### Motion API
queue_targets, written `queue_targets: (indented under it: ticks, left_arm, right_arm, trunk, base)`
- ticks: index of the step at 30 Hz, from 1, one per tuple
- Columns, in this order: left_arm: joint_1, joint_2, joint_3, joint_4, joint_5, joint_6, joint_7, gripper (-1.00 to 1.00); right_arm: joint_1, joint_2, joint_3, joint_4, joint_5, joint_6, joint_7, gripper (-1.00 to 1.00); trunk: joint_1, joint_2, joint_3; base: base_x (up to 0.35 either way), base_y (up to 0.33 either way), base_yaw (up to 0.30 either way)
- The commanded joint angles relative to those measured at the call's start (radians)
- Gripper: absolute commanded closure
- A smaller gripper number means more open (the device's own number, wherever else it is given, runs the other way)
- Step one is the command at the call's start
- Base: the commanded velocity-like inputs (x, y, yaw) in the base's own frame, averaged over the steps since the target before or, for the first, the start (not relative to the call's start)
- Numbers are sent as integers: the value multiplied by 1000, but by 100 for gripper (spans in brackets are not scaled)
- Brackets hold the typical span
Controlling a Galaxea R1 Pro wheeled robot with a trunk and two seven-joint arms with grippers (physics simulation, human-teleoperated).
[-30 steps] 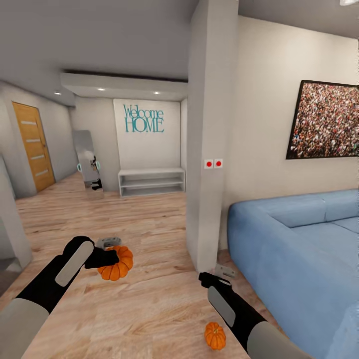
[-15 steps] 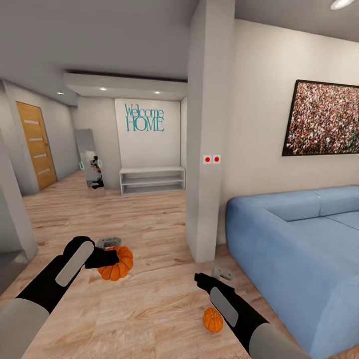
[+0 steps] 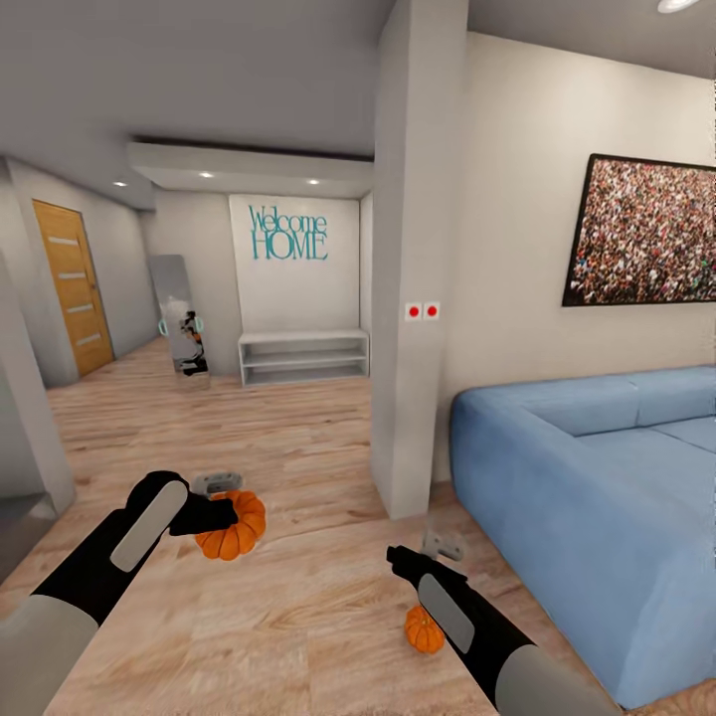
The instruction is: Place each of the two pumpkins and all three candles from the living room inside a cabinet in the living room (use any cabinet), then make sure every cabinet is closed, and position the cauldron so it is next to a table in the living room.
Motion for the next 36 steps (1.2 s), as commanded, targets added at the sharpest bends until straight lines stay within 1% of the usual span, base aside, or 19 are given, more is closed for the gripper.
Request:
queue_targets:
  ticks: [1,10,12,13,14,15,16,17,18,19,20,22,26,28,29,30,31,33,36]
  left_arm:
    - [-1,1,-3,-1,10,1,11,100]
    - [-1,2,-2,0,11,1,12,100]
    - [-1,2,-2,0,10,1,12,100]
    - [-1,2,-2,0,10,1,12,100]
    - [-1,2,-2,0,10,1,13,100]
    - [-1,2,-2,0,10,1,13,100]
    - [-1,2,-2,0,10,1,13,100]
    - [-1,2,-2,0,10,1,13,100]
    - [-1,2,-2,0,10,1,13,100]
    - [-1,3,-2,0,11,1,13,100]
    - [-1,3,-2,0,11,1,12,100]
    - [-1,3,-2,0,11,1,12,100]
    - [-1,3,-2,0,11,1,12,100]
    - [-1,3,-2,0,11,1,12,100]
    - [-1,3,-2,0,11,1,12,100]
    - [-1,3,-2,0,11,1,12,100]
    - [-1,3,-2,0,10,1,13,100]
    - [-1,3,-2,0,10,1,13,100]
    - [-1,3,-2,0,11,1,13,100]
  right_arm:
    - [-1,-1,4,-1,-5,2,-8,-100]
    - [-1,-2,-1,20,-5,-46,-6,-100]
    - [-1,-1,-33,33,-8,-47,-2,-100]
    - [-1,-1,-53,36,-8,-46,4,-100]
    - [-1,0,-101,43,-8,-44,33,-100]
    - [-1,0,-126,50,-8,-42,58,-100]
    - [-1,-1,-176,76,-7,-32,128,-100]
    - [-1,-2,-201,94,-7,-24,168,-100]
    - [-1,-3,-249,135,-7,-9,247,-100]
    - [-1,-3,-271,156,-7,-2,281,-100]
    - [-1,-3,-307,188,-5,5,332,-100]
    - [-1,-1,-339,215,-5,9,375,-100]
    - [-1,-2,-373,237,-8,12,407,-100]
    - [-1,-2,-420,243,-9,16,415,-100]
    - [-1,-2,-468,247,-9,19,421,-100]
    - [-1,-2,-493,248,-9,20,424,-100]
    - [-1,-3,-538,251,-8,22,428,-100]
    - [-1,-4,-584,254,-7,23,431,-100]
    - [-1,-5,-615,256,-7,25,433,-100]
  trunk:
    - [4,-8,-4]
    - [38,-71,-33]
    - [46,-85,-39]
    - [50,-92,-42]
    - [53,-99,-45]
    - [57,-106,-48]
    - [61,-113,-51]
    - [65,-120,-55]
    - [69,-127,-58]
    - [73,-134,-61]
    - [76,-141,-64]
    - [84,-155,-70]
    - [99,-183,-83]
    - [107,-197,-89]
    - [111,-204,-92]
    - [115,-211,-95]
    - [119,-218,-98]
    - [126,-232,-105]
    - [138,-253,-114]
  base:
    - [-135,0,0]
    - [-38,0,0]
    - [-4,0,0]
    - [-3,0,0]
    - [-2,0,0]
    - [-2,0,0]
    - [0,0,0]
    - [0,0,0]
    - [0,0,0]
    - [0,0,0]
    - [0,0,0]
    - [0,0,0]
    - [0,0,0]
    - [0,0,0]
    - [0,0,0]
    - [0,0,0]
    - [0,0,0]
    - [0,0,0]
    - [0,0,0]
